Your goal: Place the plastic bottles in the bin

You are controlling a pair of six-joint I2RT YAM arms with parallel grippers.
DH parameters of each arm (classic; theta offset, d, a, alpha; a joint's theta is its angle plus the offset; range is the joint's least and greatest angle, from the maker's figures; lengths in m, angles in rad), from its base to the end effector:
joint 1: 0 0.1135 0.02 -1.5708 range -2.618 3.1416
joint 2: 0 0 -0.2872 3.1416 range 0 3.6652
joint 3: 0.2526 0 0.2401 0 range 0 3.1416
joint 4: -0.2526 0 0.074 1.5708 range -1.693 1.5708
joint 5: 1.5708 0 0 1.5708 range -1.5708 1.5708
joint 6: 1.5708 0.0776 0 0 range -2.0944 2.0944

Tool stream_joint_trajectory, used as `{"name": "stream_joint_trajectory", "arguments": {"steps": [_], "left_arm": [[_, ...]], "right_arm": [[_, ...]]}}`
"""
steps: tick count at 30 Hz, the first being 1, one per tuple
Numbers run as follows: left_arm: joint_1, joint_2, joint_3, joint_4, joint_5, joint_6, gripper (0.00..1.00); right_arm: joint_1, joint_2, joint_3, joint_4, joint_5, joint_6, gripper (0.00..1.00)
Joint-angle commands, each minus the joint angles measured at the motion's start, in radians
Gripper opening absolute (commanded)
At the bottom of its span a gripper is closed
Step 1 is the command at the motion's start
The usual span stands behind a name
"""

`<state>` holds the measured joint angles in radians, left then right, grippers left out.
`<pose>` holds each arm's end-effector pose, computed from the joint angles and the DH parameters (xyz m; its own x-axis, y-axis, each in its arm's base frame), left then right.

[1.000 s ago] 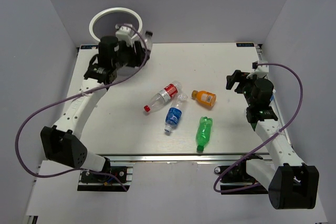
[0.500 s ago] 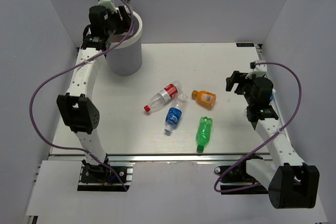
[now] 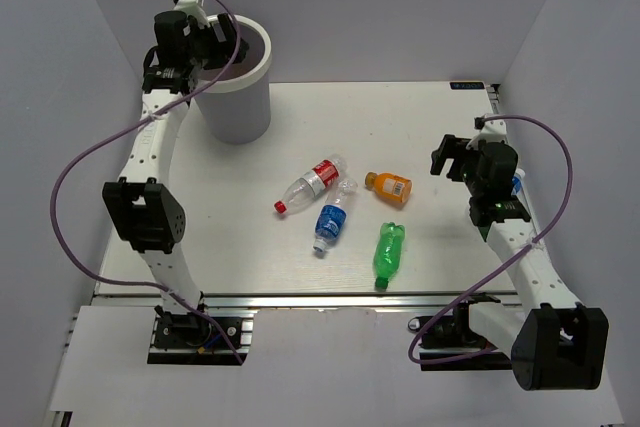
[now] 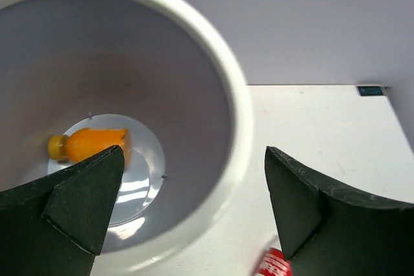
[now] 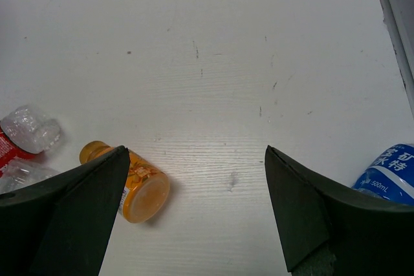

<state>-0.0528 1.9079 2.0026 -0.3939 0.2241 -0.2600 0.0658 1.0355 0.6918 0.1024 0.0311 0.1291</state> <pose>0.4822 -0.0428 0.4221 -0.3522 -0.2324 -0.9066 0.1790 0.9341 -0.3090 0.2594 0.0147 0.3025 -0.2410 0.1131 -0.9639 -0.0046 0.9930 0.1176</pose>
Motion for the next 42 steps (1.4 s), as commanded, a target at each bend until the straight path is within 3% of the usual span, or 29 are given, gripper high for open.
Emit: {"name": "stream_joint_trajectory", "arguments": {"steps": [1, 3, 8, 10, 16, 20, 25, 28, 37, 40, 41, 42], "left_arm": [[-0.013, -0.139, -0.016, -0.008, 0.134, 0.004, 0.98], [-0.034, -0.174, -0.112, 0.026, 0.193, 0.024, 0.98], [-0.244, -0.305, -0.325, 0.046, 0.055, 0.123, 0.98], [-0.295, -0.346, -0.500, 0.126, 0.114, 0.111, 0.98], [-0.326, -0.452, -0.848, 0.251, 0.147, 0.077, 0.98], [-0.341, -0.460, -0.985, 0.294, 0.199, 0.088, 0.98], [-0.366, -0.399, -1.047, 0.326, 0.247, 0.105, 0.98], [-0.371, -0.333, -1.038, 0.322, 0.192, 0.100, 0.98], [-0.375, -0.063, -0.880, 0.244, 0.121, 0.153, 0.98], [-0.375, -0.033, -0.863, 0.245, 0.155, 0.154, 0.89], [-0.375, -0.036, -0.860, 0.245, 0.152, 0.151, 0.83], [-0.375, -0.044, -0.855, 0.237, 0.141, 0.151, 0.68]], "right_arm": [[-0.001, 0.009, 0.052, -0.004, 0.015, 0.017, 0.89], [-0.003, 0.011, 0.052, -0.003, 0.024, 0.029, 0.89], [-0.003, 0.020, 0.058, -0.015, 0.050, 0.061, 0.89], [-0.003, 0.024, 0.055, -0.018, 0.062, 0.066, 0.89], [-0.004, 0.041, 0.057, -0.003, 0.052, 0.066, 0.89], [-0.004, 0.055, 0.043, 0.023, 0.024, 0.076, 0.89], [-0.004, 0.087, 0.054, 0.020, 0.007, 0.078, 0.89], [-0.004, 0.100, 0.061, 0.016, -0.013, 0.076, 0.89], [-0.004, 0.100, 0.051, 0.051, -0.076, 0.055, 0.89], [-0.004, 0.104, 0.052, 0.049, -0.073, 0.047, 0.89], [-0.004, 0.103, 0.054, 0.049, -0.071, 0.041, 0.89], [-0.004, 0.101, 0.054, 0.052, -0.068, 0.041, 0.89]]}}
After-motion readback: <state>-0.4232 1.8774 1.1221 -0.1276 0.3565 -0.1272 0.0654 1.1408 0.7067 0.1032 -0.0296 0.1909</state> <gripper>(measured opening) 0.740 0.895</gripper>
